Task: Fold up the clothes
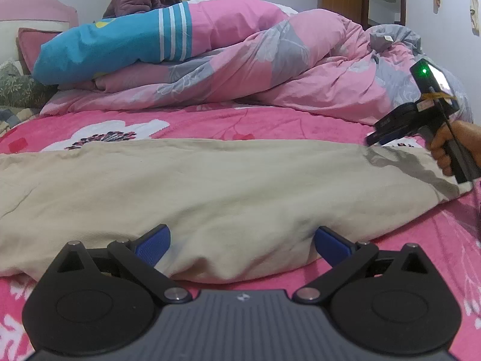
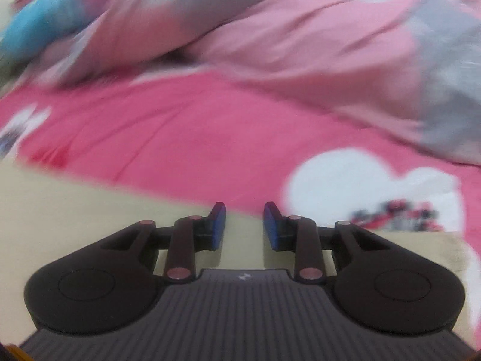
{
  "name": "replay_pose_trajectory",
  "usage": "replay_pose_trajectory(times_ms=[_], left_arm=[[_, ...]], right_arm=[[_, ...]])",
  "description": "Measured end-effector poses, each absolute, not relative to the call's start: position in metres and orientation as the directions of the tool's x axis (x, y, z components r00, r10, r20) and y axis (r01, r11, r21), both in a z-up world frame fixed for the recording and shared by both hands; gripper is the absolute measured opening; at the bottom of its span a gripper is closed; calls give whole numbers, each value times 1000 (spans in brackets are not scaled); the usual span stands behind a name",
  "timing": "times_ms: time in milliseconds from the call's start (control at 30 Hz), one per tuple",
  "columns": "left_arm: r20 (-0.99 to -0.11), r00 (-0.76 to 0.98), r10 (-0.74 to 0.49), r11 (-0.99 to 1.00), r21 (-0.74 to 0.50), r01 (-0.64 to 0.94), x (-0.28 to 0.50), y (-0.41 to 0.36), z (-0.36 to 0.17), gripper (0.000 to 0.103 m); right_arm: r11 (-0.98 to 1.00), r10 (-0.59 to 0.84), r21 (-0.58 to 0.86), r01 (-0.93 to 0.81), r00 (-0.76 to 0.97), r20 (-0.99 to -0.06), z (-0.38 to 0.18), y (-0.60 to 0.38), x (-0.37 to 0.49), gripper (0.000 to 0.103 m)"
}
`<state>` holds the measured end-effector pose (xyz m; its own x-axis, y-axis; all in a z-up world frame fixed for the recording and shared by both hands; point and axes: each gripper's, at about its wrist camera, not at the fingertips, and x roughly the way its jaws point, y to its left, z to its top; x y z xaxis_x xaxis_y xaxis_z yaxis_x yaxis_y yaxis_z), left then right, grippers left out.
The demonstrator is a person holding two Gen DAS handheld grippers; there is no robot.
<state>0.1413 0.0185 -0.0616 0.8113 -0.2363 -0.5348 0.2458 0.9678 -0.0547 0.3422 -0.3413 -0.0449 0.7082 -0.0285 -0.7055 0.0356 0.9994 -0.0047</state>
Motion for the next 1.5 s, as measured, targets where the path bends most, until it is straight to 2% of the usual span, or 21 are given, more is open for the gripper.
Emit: replay_pose_trajectory(times_ms=[67, 167, 233, 267, 367, 433, 567, 667, 733, 767, 867, 967, 1100, 1233, 1333, 1400, 1500], left_arm=[[-534, 811, -238, 968, -58, 246, 141, 19, -62, 103], [-535, 811, -237, 968, -56, 245, 141, 18, -62, 103], [-536, 811, -234, 968, -53, 245, 142, 17, -62, 103], [-536, 812, -233, 968, -51, 244, 142, 17, -62, 103], [-535, 813, -231, 969, -48, 244, 141, 16, -62, 103], [-533, 814, -232, 969, -50, 244, 141, 17, -62, 103], [-527, 817, -236, 968, -57, 244, 140, 18, -62, 103], [-526, 816, -238, 968, -59, 244, 140, 19, -62, 103], [-525, 816, -242, 967, -65, 245, 141, 20, -62, 103], [-523, 816, -245, 967, -70, 245, 141, 20, -61, 103], [-518, 817, -254, 965, -85, 247, 140, 23, -62, 103], [-516, 818, -254, 966, -86, 246, 140, 23, -61, 103], [-519, 819, -246, 967, -74, 243, 140, 21, -61, 103], [-519, 819, -244, 968, -72, 242, 140, 21, -61, 103], [-507, 822, -259, 965, -104, 240, 138, 27, -57, 103], [-498, 823, -273, 962, -132, 239, 137, 33, -55, 103], [-496, 813, -303, 953, -177, 247, 136, 41, -53, 103]], right_arm=[[992, -73, 24, 125, 719, -691, -29, -366, 327, 29], [950, -30, 215, 227, 748, -663, -4, -412, 272, 35], [902, -18, 321, 288, 769, -639, 2, -440, 220, 49], [876, -19, 362, 319, 773, -635, 2, -452, 199, 50], [757, 13, 500, 421, 754, -656, -16, -484, 142, 51], [657, 91, 594, 464, 734, -674, -39, -496, 116, 51], [603, 208, 665, 440, 718, -664, -69, -480, 103, 47], [630, 248, 671, 390, 717, -651, -71, -456, 109, 42], [624, 271, 688, 370, 723, -636, -70, -450, 119, 25], [608, 283, 707, 361, 733, -618, -69, -448, 124, 23], [579, 282, 745, 332, 775, -565, -62, -446, 134, 23], [592, 273, 737, 327, 778, -565, -59, -445, 140, 23], [656, 329, 702, 278, 732, -597, -54, -426, 130, 24], [820, 362, 557, 134, 631, -686, -55, -373, 126, 24], [922, 284, 387, 33, 622, -730, -54, -333, 138, 24], [939, 257, 344, 3, 659, -707, -46, -320, 147, 22], [913, 270, 408, 21, 717, -642, -30, -325, 156, 21]])
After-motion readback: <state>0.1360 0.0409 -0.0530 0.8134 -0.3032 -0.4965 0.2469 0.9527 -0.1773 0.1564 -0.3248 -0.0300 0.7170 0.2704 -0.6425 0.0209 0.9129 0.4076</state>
